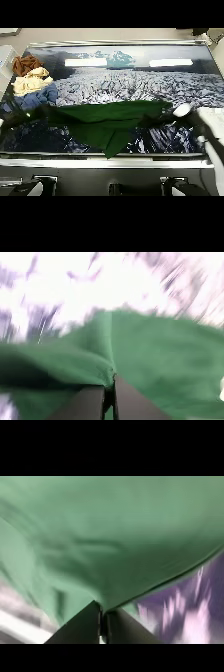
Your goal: Fold the clothes and pants, and hang the long-sleeved shirts on hangers.
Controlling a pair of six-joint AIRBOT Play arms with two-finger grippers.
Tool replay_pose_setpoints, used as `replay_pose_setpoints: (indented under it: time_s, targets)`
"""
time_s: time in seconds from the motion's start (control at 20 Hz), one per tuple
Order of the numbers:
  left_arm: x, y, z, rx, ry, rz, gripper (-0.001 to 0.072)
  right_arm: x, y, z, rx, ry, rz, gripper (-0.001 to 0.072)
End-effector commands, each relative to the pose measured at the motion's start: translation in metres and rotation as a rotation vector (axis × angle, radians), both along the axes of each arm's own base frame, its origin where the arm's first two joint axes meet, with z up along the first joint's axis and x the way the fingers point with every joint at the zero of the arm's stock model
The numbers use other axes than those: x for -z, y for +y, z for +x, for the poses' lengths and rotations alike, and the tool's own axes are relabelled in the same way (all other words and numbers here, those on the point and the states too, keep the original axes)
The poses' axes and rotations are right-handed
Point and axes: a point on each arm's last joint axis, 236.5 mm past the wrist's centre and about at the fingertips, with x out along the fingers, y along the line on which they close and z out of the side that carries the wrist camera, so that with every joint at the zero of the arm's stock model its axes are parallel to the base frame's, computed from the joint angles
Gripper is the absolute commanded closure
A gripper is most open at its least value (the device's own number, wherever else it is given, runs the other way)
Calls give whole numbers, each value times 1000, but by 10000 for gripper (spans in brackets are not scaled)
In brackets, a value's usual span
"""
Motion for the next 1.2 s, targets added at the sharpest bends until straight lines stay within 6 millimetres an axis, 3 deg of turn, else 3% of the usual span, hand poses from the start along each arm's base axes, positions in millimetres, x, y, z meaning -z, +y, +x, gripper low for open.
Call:
replay_pose_setpoints:
  time_s: [0.0,0.05,0.1,0.15,0.25,0.3,0.35,0.5,0.65,0.8,0.9,0.95,1.0,1.15]
  targets:
    - [-138,7,26,-7,-317,64,676,-189,-78,67,128,-533,-163,677]
    - [-192,7,24,-8,-433,83,676,-273,-103,69,201,-764,-220,676]
    - [-252,4,15,-7,-560,103,676,-348,-121,57,257,-971,-281,676]
    - [-308,1,-2,-7,-686,124,676,-419,-135,31,299,-1174,-366,675]
    - [-392,-7,-47,-7,-887,156,676,-510,-147,-32,372,-1434,-494,675]
    - [-423,-11,-74,-8,-970,167,676,-536,-144,-61,394,-1510,-516,675]
    - [-444,-14,-97,-10,-1033,177,676,-549,-138,-84,402,-1559,-516,675]
    - [-490,-13,-152,-70,-1203,175,677,-566,-128,-131,414,-1635,-524,675]
    - [-527,2,-189,-180,-1356,137,678,-589,-132,-160,470,-1736,-553,675]
    - [-536,14,-189,-235,-1391,149,678,-606,-143,-173,530,-1802,-620,675]
    - [-521,21,-166,-248,-1333,255,678,-591,-155,-161,524,-1730,-707,675]
    - [-505,24,-147,-237,-1269,320,678,-572,-162,-147,499,-1635,-755,675]
    - [-483,24,-124,-206,-1183,363,678,-536,-170,-125,451,-1477,-779,675]
    - [-379,24,-30,-80,-823,350,676,-375,-182,-59,323,-825,-655,674]
